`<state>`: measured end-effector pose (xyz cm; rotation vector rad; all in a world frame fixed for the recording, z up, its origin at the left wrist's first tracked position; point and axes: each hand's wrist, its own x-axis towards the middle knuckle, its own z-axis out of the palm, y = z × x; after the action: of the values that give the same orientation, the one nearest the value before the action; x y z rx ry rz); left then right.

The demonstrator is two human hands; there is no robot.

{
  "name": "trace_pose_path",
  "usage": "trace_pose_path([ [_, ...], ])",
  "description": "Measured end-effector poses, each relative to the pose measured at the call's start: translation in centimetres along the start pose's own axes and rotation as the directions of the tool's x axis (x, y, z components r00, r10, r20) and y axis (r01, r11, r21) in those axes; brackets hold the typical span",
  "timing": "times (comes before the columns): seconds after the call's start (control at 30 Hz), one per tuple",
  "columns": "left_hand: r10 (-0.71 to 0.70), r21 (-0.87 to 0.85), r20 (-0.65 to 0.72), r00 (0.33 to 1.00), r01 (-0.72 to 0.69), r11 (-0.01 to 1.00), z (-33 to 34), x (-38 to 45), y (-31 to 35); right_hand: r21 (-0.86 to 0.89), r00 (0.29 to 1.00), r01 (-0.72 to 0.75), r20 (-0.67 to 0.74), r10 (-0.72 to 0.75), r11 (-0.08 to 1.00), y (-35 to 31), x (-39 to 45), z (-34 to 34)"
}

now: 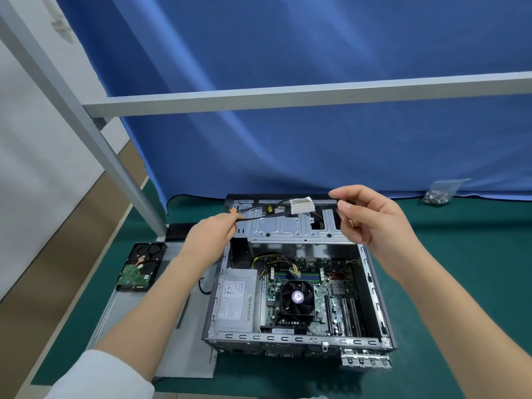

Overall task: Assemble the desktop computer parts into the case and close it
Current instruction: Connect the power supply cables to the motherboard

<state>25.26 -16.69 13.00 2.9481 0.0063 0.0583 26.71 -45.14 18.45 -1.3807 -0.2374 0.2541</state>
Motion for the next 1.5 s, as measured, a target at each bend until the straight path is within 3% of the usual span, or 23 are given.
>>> trace_pose_path([
  [0.1,0.007,0.08,-0.041,0.999,-0.004,0.997,0.6,-0.4,-0.7,-0.001,1.0,-0.012,0.003,0.012,1.0,0.5,-0.1,0.1],
  [0.2,-0.087,-0.149,-0.047,0.995,0.079,0.986,0.7,-0.7,-0.2,-0.081,0.996,-0.071,0.052,0.075,0.994,1.1,-0.2,0.0],
  [0.27,0.044,-0.325,0.072,0.996,-0.018,0.946,0.1,-0.6,1.2,-0.144,0.989,-0.111,0.078,0.123,0.983,1.3,-0.2,-0.2],
  [0.33,0.229,-0.491,0.17,0.959,-0.119,0.863,-0.8,-0.6,3.6,-0.179,0.982,-0.139,0.1,0.158,0.974,1.4,-0.1,-0.3],
  [0.4,0.329,-0.66,0.177,0.927,-0.136,0.739,-1.3,-0.4,6.5,-0.202,0.975,-0.153,0.127,0.181,0.967,1.5,0.1,-0.4],
  [0.53,0.301,-0.829,0.164,0.939,-0.034,0.558,-1.2,0.9,10.3,-0.228,0.973,-0.151,0.139,0.186,0.962,1.6,0.5,-1.0],
  [0.67,0.243,-0.783,0.137,0.96,-0.046,0.62,-0.2,2.0,10.7,-0.227,0.981,-0.152,0.086,0.175,0.962,2.0,0.7,-2.8],
  [0.87,0.245,-0.808,0.323,0.914,0.132,0.574,2.2,2.3,10.9,-0.353,0.961,-0.235,0.055,0.271,0.906,4.4,0.9,-5.3],
  [0.9,0.244,-0.772,0.347,0.906,0.127,0.623,2.9,2.4,11.0,-0.361,0.96,-0.241,0.048,0.276,0.901,5.0,1.0,-5.6],
  [0.97,0.291,-0.559,0.309,0.905,-0.074,0.826,4.8,2.9,11.4,-0.379,0.959,-0.258,0.014,0.285,0.889,6.3,1.1,-6.0],
  [1.03,0.378,-0.364,0.216,0.9,-0.285,0.887,6.3,3.0,12.5,-0.403,0.955,-0.286,-0.043,0.294,0.869,7.7,1.3,-6.4],
  [1.13,0.402,-0.466,0.133,0.906,-0.301,0.832,8.2,2.9,14.1,-0.381,0.945,-0.327,-0.157,0.288,0.865,9.6,1.3,-7.1],
  [1.23,0.275,-0.64,0.171,0.946,-0.105,0.761,10.5,2.3,14.8,-0.339,0.934,-0.344,-0.223,0.28,0.876,11.3,1.2,-7.9],
  [1.4,0.123,-0.725,0.149,0.981,0.024,0.688,14.5,1.7,15.9,-0.493,0.951,-0.3,-0.215,0.22,0.817,13.7,0.7,-9.1],
  [1.5,-0.003,-0.762,0.173,0.985,0.135,0.633,16.6,1.9,16.1,-0.69,0.965,-0.262,-0.201,0.169,0.675,14.9,0.5,-9.7],
])
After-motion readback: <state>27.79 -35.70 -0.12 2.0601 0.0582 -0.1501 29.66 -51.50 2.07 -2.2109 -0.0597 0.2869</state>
